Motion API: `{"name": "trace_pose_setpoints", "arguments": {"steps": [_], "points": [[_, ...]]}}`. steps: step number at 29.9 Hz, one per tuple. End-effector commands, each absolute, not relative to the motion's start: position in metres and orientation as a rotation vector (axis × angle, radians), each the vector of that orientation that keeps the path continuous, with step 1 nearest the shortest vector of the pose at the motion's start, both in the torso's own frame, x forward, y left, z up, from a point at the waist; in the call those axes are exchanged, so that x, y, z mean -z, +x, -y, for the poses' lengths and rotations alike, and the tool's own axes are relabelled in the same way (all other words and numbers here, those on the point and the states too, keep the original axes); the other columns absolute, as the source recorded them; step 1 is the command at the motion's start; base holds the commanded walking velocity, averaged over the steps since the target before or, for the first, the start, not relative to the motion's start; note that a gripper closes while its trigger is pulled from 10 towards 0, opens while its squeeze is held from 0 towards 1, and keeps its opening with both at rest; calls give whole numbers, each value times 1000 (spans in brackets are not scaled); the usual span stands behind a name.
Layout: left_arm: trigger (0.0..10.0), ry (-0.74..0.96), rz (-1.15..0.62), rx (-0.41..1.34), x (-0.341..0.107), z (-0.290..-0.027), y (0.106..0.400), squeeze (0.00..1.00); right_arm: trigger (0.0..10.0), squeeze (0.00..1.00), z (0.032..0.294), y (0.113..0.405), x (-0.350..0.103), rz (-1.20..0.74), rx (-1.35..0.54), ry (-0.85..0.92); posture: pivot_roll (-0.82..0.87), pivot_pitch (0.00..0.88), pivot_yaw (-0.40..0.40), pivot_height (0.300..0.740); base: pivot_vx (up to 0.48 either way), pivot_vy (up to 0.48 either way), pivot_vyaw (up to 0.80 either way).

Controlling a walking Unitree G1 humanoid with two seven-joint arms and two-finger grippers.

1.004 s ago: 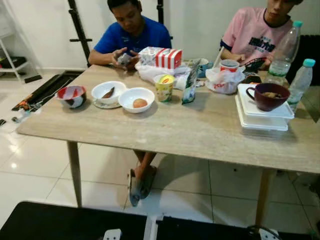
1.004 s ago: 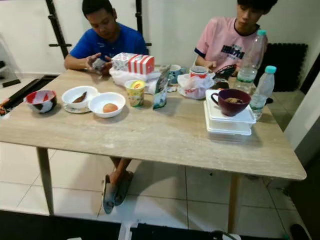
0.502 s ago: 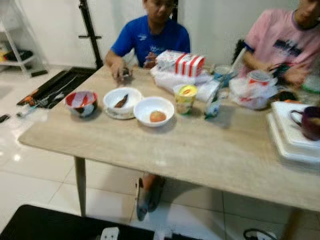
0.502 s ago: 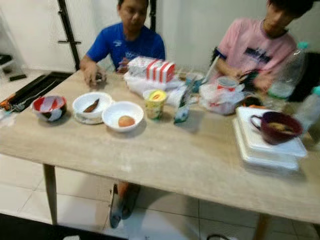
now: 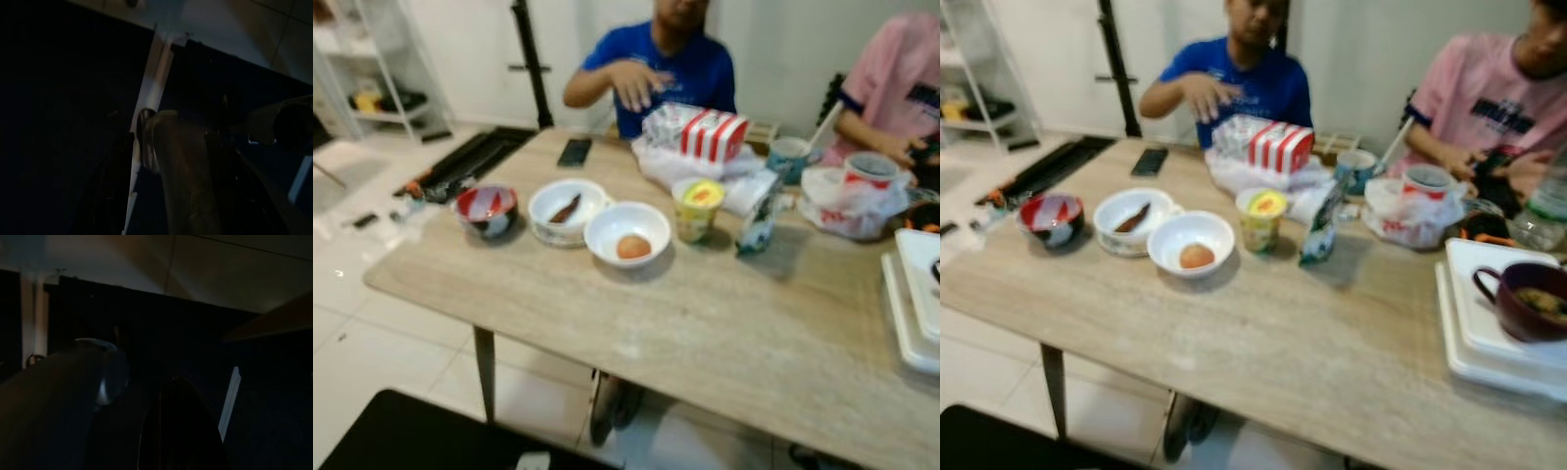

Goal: Restocking fridge

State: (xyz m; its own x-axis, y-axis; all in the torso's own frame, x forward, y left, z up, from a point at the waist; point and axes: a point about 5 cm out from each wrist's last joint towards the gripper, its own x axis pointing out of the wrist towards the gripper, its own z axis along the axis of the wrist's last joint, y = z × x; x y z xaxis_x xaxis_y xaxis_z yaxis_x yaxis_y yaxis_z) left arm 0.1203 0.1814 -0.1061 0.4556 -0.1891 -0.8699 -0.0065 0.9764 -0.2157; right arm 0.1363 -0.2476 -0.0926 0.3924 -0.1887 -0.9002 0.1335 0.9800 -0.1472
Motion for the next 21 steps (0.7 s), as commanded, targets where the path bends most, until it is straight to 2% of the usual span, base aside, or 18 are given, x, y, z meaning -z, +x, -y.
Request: {"name": "trace_pose_setpoints", "arguments": {"steps": [1, 8, 12, 16, 21], "points": [[10000, -215, -1108, 79, 108, -185, 113, 0, 10000, 0, 242, 132, 96, -1170, 192, -47, -1, 0, 39, 740, 0, 0, 0], [10000, -251, -1065, -70, 106, -203, 113, 0, 10000, 0, 240, 132, 96, -1170, 186, -45, 5, 0, 38, 740, 0, 0, 0], [10000, -311, -941, -353, 95, -245, 121, 0, 10000, 0, 239, 134, 96, -1169, 179, -46, 7, 0, 39, 740, 0, 0, 0], [10000, -397, -696, -719, 66, -313, 130, 0, 10000, 0, 238, 137, 95, -1162, 174, -48, 12, 0, 36, 740, 0, 0, 0], [10000, -420, -524, -892, 39, -355, 134, 0, 10000, 0, 238, 139, 94, -1158, 172, -48, 11, 0, 41, 740, 0, 0, 0]]}}
